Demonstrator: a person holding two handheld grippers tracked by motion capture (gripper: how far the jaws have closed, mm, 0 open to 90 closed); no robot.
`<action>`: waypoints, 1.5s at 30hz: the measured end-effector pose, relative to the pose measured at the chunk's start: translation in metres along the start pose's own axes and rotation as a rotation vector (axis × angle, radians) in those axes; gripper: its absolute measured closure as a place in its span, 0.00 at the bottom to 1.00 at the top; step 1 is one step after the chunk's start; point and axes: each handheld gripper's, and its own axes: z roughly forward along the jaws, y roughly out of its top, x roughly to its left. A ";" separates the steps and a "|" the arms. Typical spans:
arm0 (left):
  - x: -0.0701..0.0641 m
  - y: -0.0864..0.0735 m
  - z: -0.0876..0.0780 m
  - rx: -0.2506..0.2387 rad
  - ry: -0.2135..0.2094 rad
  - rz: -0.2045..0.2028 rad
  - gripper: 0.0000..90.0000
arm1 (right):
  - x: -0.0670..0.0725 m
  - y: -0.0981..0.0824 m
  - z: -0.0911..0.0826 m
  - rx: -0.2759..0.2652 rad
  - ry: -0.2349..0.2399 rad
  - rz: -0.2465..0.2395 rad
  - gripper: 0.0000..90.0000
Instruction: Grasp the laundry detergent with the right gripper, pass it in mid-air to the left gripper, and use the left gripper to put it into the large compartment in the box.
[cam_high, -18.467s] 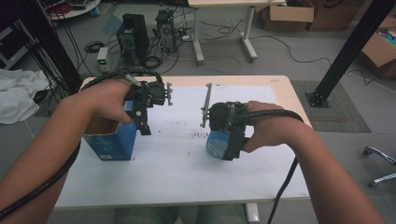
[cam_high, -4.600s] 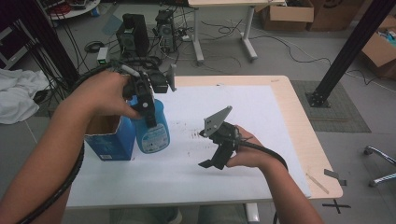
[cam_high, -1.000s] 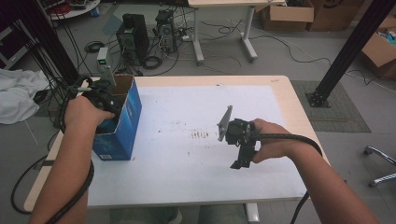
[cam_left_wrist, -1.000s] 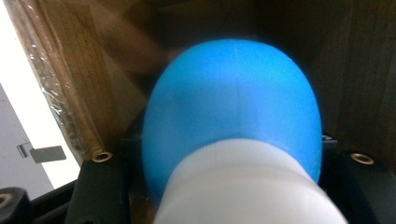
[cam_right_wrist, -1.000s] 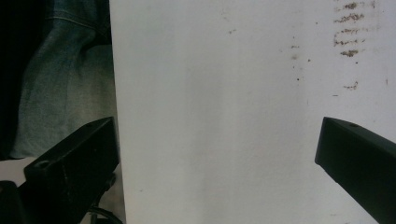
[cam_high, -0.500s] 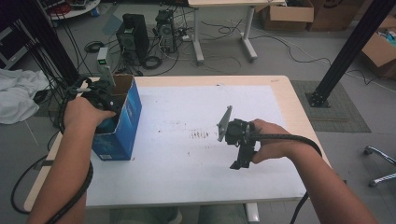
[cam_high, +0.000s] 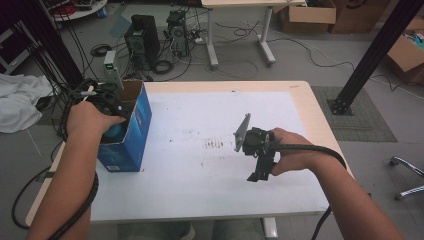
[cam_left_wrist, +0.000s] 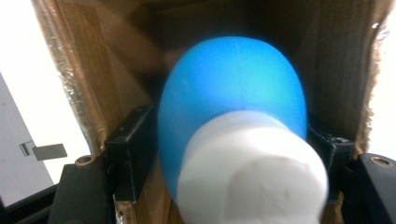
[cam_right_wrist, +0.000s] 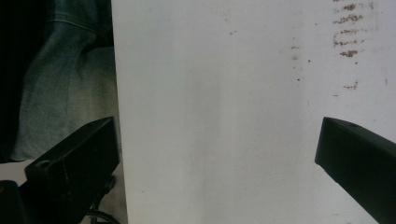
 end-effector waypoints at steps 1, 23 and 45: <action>0.000 0.000 -0.002 -0.003 -0.003 0.000 0.34 | 0.000 0.000 0.000 -0.002 0.000 0.001 0.00; -0.009 -0.006 -0.051 -0.046 0.055 0.069 0.21 | -0.001 0.004 -0.003 -0.011 -0.007 -0.003 0.00; -0.033 -0.014 -0.094 -0.110 0.012 0.205 0.10 | -0.002 0.005 -0.004 -0.011 -0.008 0.005 0.00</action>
